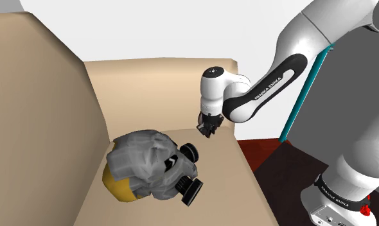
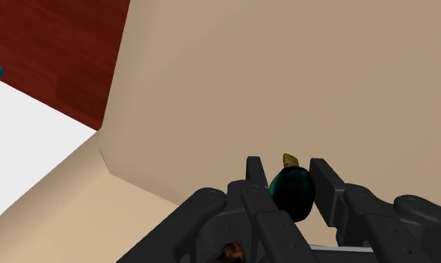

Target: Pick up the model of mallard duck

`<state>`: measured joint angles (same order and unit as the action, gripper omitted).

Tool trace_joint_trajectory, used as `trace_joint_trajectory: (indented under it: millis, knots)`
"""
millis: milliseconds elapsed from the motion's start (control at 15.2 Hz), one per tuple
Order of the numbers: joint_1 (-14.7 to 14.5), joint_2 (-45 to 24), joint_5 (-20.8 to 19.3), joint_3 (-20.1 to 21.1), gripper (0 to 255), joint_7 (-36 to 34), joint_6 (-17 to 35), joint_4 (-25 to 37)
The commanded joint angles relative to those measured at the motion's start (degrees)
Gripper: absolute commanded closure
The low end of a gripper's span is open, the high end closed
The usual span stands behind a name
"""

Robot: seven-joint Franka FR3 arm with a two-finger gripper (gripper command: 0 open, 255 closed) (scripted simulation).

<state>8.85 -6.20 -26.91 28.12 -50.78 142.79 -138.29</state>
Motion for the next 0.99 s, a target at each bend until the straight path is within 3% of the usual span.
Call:
trace_joint_trajectory:
  millis: [0,924]
  knots:
    - [0.17,1.16,1.45,0.29,255,1.23,-0.87,0.07]
    - [0.02,10.02,11.43,1.01,255,9.89,-9.22,2.15]
